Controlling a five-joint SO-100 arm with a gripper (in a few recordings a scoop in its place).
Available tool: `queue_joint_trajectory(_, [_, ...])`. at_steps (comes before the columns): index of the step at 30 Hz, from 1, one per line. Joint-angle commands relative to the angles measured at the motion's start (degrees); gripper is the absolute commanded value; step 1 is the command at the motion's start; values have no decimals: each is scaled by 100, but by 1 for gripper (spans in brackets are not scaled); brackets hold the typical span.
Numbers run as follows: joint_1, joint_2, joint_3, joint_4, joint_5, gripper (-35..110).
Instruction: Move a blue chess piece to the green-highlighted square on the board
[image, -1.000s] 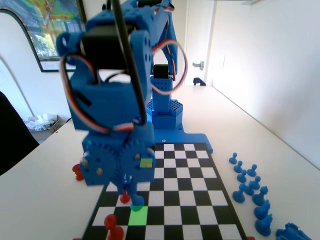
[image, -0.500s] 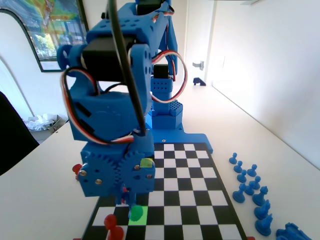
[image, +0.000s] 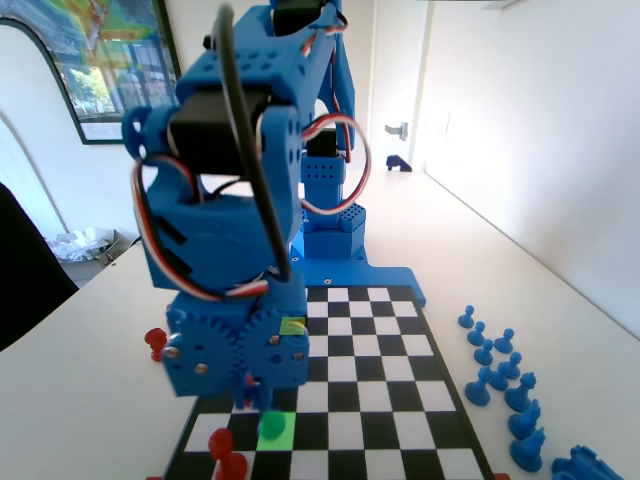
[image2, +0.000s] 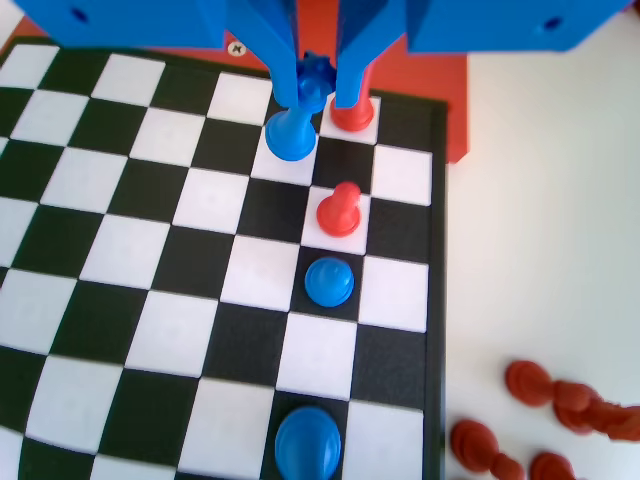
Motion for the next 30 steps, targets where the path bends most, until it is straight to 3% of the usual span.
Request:
queue_joint_trajectory(1, [44, 290, 0, 0, -97, 1])
queue_joint_trajectory(30, [53, 325, 158, -237, -53, 8])
